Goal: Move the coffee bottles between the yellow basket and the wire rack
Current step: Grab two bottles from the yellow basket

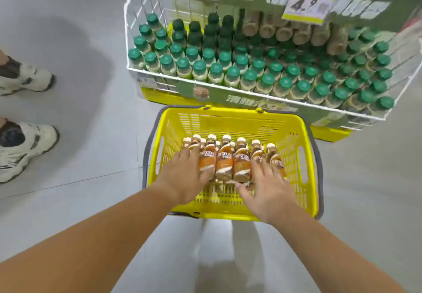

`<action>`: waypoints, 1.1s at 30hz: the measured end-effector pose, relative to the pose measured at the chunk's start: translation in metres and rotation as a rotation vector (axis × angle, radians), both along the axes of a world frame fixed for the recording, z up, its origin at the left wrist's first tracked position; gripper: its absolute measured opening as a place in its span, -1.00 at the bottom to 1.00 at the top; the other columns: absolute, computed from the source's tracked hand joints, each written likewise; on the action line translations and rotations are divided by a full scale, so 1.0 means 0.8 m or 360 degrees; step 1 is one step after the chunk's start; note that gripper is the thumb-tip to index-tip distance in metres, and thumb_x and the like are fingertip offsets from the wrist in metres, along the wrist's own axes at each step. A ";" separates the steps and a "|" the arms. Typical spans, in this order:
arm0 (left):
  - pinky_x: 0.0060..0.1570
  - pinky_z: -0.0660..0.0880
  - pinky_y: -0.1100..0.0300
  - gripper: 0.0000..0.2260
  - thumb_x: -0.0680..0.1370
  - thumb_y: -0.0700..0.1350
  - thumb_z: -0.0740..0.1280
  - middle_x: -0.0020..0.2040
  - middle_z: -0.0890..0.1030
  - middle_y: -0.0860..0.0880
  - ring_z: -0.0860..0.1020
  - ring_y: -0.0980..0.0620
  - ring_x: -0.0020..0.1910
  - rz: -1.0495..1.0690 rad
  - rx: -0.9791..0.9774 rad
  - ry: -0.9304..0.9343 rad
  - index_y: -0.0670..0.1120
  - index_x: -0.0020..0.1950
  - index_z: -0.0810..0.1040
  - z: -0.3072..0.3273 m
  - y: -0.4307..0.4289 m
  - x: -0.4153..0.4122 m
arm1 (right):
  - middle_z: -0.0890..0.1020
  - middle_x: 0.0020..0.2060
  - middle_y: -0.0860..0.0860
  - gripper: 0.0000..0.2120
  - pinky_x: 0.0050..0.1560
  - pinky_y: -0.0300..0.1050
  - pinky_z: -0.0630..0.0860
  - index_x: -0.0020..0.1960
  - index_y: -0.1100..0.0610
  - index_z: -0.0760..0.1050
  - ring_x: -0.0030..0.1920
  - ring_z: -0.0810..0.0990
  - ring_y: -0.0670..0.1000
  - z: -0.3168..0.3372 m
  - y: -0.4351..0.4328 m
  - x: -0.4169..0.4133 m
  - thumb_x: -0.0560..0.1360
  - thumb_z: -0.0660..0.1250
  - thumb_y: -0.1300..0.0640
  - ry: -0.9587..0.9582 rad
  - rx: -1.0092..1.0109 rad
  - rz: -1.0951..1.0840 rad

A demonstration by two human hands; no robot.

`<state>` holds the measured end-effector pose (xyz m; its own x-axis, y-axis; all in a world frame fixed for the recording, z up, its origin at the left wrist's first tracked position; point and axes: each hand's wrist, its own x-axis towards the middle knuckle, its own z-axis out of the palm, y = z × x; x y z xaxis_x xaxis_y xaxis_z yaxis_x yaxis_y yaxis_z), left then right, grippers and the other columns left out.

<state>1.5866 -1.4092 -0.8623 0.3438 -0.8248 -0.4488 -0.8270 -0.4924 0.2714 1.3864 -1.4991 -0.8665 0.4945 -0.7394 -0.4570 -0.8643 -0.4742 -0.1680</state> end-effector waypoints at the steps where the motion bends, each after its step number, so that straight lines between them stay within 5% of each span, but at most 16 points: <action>1: 0.41 0.31 -0.13 -0.36 0.63 0.24 0.12 0.51 0.30 -0.19 0.29 -0.21 0.47 0.0085 0.0006 0.0063 -0.09 0.60 0.11 -0.028 -0.003 0.003 | 0.16 0.58 0.08 -0.22 0.47 0.11 0.19 0.61 0.00 0.02 0.57 0.10 0.12 -0.027 -0.008 0.000 0.53 0.06 -0.39 -0.0003 0.0042 -0.0034; 7: 0.40 0.31 -0.15 -0.44 0.65 0.11 0.18 0.43 0.33 -0.23 0.33 -0.26 0.44 0.0510 0.0092 0.0200 -0.13 0.56 0.17 -0.144 -0.016 0.031 | 0.32 0.47 0.13 -0.26 0.38 0.16 0.29 0.57 0.05 0.14 0.45 0.27 0.21 -0.133 -0.051 0.010 0.53 0.09 -0.35 -0.0046 0.0137 -0.0210; 13: 0.23 0.48 -0.12 -0.54 0.58 0.14 0.26 0.27 0.49 -0.26 0.51 -0.29 0.24 0.0720 0.0060 0.0250 -0.14 0.34 0.40 -0.193 -0.040 0.052 | 0.42 0.32 0.19 -0.49 0.25 0.12 0.38 0.35 0.20 0.38 0.30 0.42 0.27 -0.174 -0.093 0.030 0.57 0.18 -0.15 0.0018 -0.0102 -0.0387; 16: 0.05 0.59 -0.09 -0.59 0.54 0.14 0.34 0.10 0.62 -0.23 0.62 -0.26 0.06 0.0835 0.0030 0.0359 -0.16 0.19 0.55 -0.199 -0.059 0.059 | 0.54 0.22 0.20 -0.59 0.12 0.03 0.45 0.22 0.21 0.47 0.21 0.52 0.26 -0.182 -0.116 0.034 0.54 0.27 -0.07 0.0122 -0.0098 -0.0453; 19: -0.11 0.48 0.08 -0.52 0.60 0.20 0.27 -0.13 0.61 -0.15 0.61 -0.25 0.07 0.0794 0.0074 0.0339 -0.21 0.17 0.61 -0.206 -0.078 0.067 | 0.61 0.06 0.13 -0.67 -0.07 -0.05 0.47 0.08 0.15 0.55 0.09 0.60 0.21 -0.189 -0.134 0.041 0.49 0.33 -0.08 0.0138 -0.0076 -0.0518; 24: -0.18 0.39 0.12 -0.48 0.56 0.29 0.28 0.06 0.63 -0.21 0.57 -0.19 0.00 0.0810 0.0159 0.0179 -0.19 0.07 0.62 -0.217 -0.089 0.076 | 0.61 0.02 0.08 -0.59 -0.15 -0.08 0.44 -0.02 0.08 0.52 -0.02 0.59 0.15 -0.198 -0.167 0.057 0.48 0.34 -0.28 0.0202 -0.0008 -0.0603; 28: -0.38 0.33 0.13 -0.60 0.54 0.22 0.34 -0.09 0.61 -0.13 0.53 -0.09 -0.20 0.0865 0.0088 0.0238 -0.15 -0.06 0.57 -0.222 -0.089 0.080 | 0.61 -0.05 0.08 -0.59 -0.12 -0.07 0.51 -0.11 0.10 0.50 -0.14 0.53 0.13 -0.201 -0.186 0.063 0.42 0.39 -0.26 0.0231 0.0147 -0.0681; 33: -0.29 0.39 0.12 -0.62 0.49 0.18 0.39 -0.14 0.59 -0.07 0.57 -0.10 -0.17 0.0911 -0.0068 0.0251 -0.14 -0.01 0.54 -0.212 -0.074 0.076 | 0.52 -0.36 -0.01 -0.63 -0.33 -0.12 0.40 -0.33 0.08 0.44 -0.29 0.55 0.11 -0.196 -0.158 0.051 0.36 0.46 -0.17 -0.0015 -0.0062 -0.0798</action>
